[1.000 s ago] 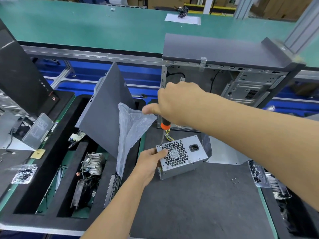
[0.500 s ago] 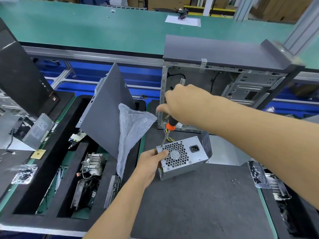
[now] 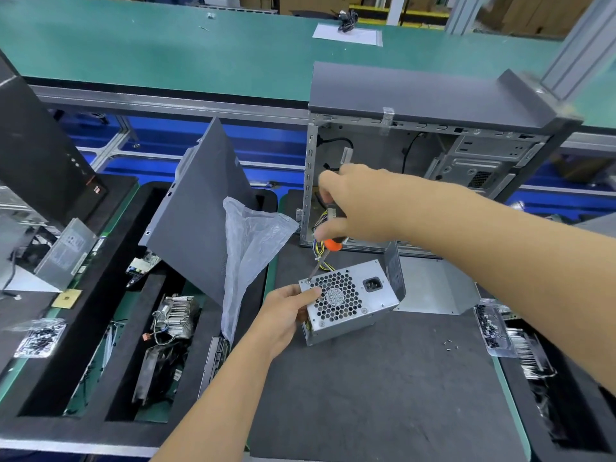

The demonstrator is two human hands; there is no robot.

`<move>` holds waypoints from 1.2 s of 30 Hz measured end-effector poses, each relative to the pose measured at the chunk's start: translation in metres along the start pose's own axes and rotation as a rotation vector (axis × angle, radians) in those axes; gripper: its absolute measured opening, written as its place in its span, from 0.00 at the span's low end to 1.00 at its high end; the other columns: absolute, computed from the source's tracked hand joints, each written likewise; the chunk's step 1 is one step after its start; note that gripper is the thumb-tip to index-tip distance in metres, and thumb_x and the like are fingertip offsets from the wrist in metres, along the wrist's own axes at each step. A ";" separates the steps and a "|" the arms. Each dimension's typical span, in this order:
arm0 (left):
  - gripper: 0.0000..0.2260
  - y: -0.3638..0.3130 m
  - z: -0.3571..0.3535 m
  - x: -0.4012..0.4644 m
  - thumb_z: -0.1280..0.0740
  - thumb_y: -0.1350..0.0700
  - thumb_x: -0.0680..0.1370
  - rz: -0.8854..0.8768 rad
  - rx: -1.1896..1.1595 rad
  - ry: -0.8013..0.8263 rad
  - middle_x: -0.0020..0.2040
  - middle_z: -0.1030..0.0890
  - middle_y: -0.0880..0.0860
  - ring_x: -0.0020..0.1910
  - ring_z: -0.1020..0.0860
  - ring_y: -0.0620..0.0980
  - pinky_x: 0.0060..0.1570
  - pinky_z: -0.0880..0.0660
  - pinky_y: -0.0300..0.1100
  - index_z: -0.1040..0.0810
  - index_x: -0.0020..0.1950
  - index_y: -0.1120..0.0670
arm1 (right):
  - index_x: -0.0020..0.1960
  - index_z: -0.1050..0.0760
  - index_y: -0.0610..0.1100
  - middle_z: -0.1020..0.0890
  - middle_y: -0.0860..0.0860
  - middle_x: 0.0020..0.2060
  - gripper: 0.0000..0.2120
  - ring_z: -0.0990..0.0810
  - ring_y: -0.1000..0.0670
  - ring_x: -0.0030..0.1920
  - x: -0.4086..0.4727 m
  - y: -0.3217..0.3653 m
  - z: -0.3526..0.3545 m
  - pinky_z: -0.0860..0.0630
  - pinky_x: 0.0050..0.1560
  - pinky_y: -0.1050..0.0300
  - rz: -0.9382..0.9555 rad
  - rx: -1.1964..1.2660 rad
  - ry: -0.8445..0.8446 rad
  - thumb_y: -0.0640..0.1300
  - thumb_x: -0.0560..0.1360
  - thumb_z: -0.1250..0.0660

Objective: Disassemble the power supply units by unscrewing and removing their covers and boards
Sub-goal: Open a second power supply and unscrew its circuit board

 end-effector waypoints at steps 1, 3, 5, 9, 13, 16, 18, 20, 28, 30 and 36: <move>0.07 0.000 0.000 0.000 0.28 0.62 0.77 0.001 -0.006 0.000 0.49 0.14 0.60 0.43 0.16 0.52 0.51 0.22 0.46 0.19 0.54 0.63 | 0.52 0.38 0.47 0.33 0.50 0.41 0.22 0.30 0.47 0.37 -0.001 -0.004 0.000 0.31 0.35 0.51 -0.041 -0.057 -0.008 0.66 0.77 0.38; 0.07 0.000 0.001 -0.001 0.28 0.62 0.77 0.001 -0.017 -0.008 0.49 0.14 0.60 0.43 0.17 0.52 0.50 0.23 0.46 0.19 0.54 0.63 | 0.50 0.35 0.46 0.34 0.50 0.37 0.21 0.32 0.49 0.34 -0.002 -0.008 -0.001 0.34 0.32 0.53 -0.058 -0.081 -0.036 0.65 0.79 0.42; 0.08 -0.001 0.001 -0.001 0.29 0.62 0.78 -0.001 -0.020 -0.017 0.49 0.14 0.61 0.44 0.17 0.53 0.51 0.24 0.46 0.19 0.55 0.64 | 0.52 0.31 0.46 0.31 0.49 0.39 0.17 0.28 0.46 0.36 -0.002 -0.010 -0.001 0.28 0.35 0.52 -0.014 -0.068 -0.062 0.60 0.79 0.38; 0.06 -0.001 0.000 -0.001 0.30 0.64 0.78 -0.007 -0.033 -0.029 0.47 0.14 0.60 0.41 0.15 0.52 0.46 0.19 0.44 0.20 0.53 0.64 | 0.52 0.31 0.53 0.26 0.51 0.49 0.13 0.23 0.45 0.47 -0.002 -0.005 0.000 0.22 0.47 0.47 0.084 0.065 -0.049 0.54 0.74 0.29; 0.04 -0.001 0.001 0.000 0.29 0.63 0.78 -0.010 -0.017 -0.029 0.47 0.14 0.60 0.41 0.15 0.52 0.43 0.18 0.43 0.19 0.51 0.63 | 0.52 0.32 0.55 0.29 0.52 0.52 0.18 0.23 0.46 0.50 -0.001 0.000 0.001 0.22 0.47 0.47 0.131 0.114 -0.024 0.46 0.71 0.25; 0.06 -0.002 0.001 -0.002 0.29 0.62 0.78 -0.012 -0.008 -0.017 0.48 0.14 0.60 0.41 0.15 0.50 0.39 0.20 0.39 0.19 0.53 0.63 | 0.51 0.30 0.54 0.31 0.53 0.49 0.15 0.24 0.46 0.50 0.000 -0.001 -0.001 0.24 0.43 0.51 0.136 0.075 -0.040 0.43 0.71 0.27; 0.08 -0.004 0.001 -0.003 0.29 0.62 0.77 -0.033 -0.045 -0.010 0.48 0.14 0.59 0.40 0.15 0.49 0.38 0.20 0.39 0.19 0.55 0.63 | 0.52 0.27 0.52 0.31 0.55 0.47 0.13 0.24 0.47 0.51 -0.002 -0.005 -0.003 0.24 0.42 0.53 0.130 0.076 -0.034 0.42 0.71 0.27; 0.11 -0.006 0.003 -0.003 0.29 0.61 0.78 -0.061 -0.087 -0.023 0.47 0.14 0.57 0.38 0.18 0.47 0.40 0.22 0.39 0.20 0.58 0.64 | 0.52 0.25 0.52 0.29 0.55 0.47 0.13 0.25 0.48 0.52 -0.004 -0.011 -0.003 0.23 0.45 0.52 0.119 0.118 -0.027 0.43 0.71 0.26; 0.11 -0.012 0.014 0.002 0.35 0.54 0.82 -0.107 -0.217 -0.148 0.39 0.16 0.54 0.36 0.19 0.45 0.44 0.23 0.41 0.19 0.52 0.61 | 0.48 0.26 0.57 0.23 0.58 0.46 0.12 0.23 0.52 0.49 -0.012 -0.041 -0.006 0.24 0.49 0.52 0.040 0.260 0.020 0.52 0.69 0.24; 0.13 -0.013 0.014 0.003 0.36 0.52 0.83 -0.137 -0.178 -0.159 0.39 0.15 0.52 0.37 0.18 0.44 0.44 0.23 0.42 0.18 0.52 0.60 | 0.46 0.26 0.58 0.24 0.58 0.46 0.12 0.24 0.53 0.49 -0.014 -0.047 -0.008 0.24 0.49 0.52 0.028 0.279 0.018 0.53 0.69 0.24; 0.15 -0.017 0.012 -0.003 0.30 0.43 0.75 -0.221 -0.033 -0.135 0.44 0.16 0.51 0.41 0.20 0.45 0.46 0.24 0.41 0.15 0.50 0.54 | 0.46 0.25 0.58 0.22 0.57 0.45 0.12 0.23 0.54 0.44 -0.019 -0.068 -0.011 0.23 0.47 0.51 -0.024 0.327 0.002 0.55 0.68 0.23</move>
Point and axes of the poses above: each hand's wrist, its own x-axis towards the middle knuckle, its own z-axis out of the back of the hand, y = z × x, the point moved 7 cm from there along x, towards the middle knuckle
